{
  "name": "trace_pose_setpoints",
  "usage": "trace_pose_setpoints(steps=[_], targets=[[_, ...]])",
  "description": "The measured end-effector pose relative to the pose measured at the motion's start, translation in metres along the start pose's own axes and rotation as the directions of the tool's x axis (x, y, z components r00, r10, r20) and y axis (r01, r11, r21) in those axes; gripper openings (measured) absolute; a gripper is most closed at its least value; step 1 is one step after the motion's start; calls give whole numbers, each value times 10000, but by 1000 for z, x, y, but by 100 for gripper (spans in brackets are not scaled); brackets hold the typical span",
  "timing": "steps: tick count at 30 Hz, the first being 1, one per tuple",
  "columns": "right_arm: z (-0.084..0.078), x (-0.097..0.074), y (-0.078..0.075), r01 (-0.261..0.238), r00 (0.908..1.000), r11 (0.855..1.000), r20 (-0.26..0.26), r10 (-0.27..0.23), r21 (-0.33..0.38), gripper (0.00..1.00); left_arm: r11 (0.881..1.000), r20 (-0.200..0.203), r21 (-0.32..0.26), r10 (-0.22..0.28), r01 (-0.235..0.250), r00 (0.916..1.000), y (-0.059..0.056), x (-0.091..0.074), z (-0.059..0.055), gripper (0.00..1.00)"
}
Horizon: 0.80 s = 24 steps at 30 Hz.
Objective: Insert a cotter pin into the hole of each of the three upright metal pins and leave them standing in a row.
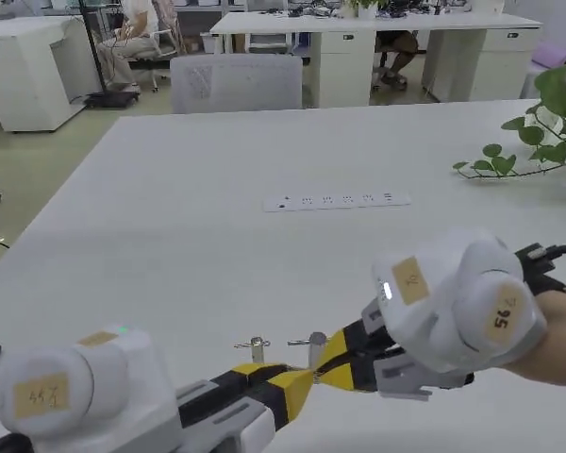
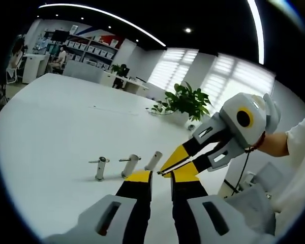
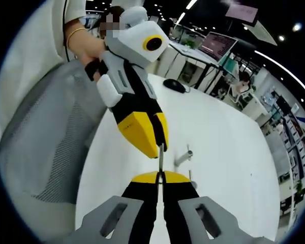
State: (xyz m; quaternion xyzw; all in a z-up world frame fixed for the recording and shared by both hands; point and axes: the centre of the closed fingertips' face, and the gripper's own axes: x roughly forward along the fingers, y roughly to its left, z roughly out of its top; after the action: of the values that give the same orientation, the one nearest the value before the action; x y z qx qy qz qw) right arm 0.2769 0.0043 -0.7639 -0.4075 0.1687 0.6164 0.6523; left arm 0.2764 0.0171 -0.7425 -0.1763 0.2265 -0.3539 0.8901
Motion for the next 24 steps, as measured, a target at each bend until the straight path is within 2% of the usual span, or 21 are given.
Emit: trace_pose_setpoints(steps=[2, 5, 10, 14, 19, 24], targets=[[0, 0, 2, -20, 10000, 10000, 13, 20, 32, 3, 9999, -45, -143, -13, 12, 10000, 0, 0, -2, 9], [1, 1, 4, -39, 10000, 10000, 16, 39, 32, 3, 9993, -150, -284, 237, -242, 9996, 4, 1, -4, 2], [0, 4, 6, -57, 10000, 9998, 53, 56, 191, 3, 9983, -223, -566, 137, -149, 9997, 3, 0, -7, 2], [-1, 6, 10, -107, 9999, 9999, 13, 107, 116, 3, 9964, -457, -841, 35, -73, 9990, 4, -1, -12, 1], [-1, 8, 12, -139, 9999, 9997, 57, 138, 206, 3, 9991, -590, -415, 1, -26, 9983, 3, -1, -14, 1], [-1, 8, 12, -135, 9998, 9989, 152, 128, 458, 4, 9995, -664, -312, -52, 31, 9978, 2, -1, -14, 0]])
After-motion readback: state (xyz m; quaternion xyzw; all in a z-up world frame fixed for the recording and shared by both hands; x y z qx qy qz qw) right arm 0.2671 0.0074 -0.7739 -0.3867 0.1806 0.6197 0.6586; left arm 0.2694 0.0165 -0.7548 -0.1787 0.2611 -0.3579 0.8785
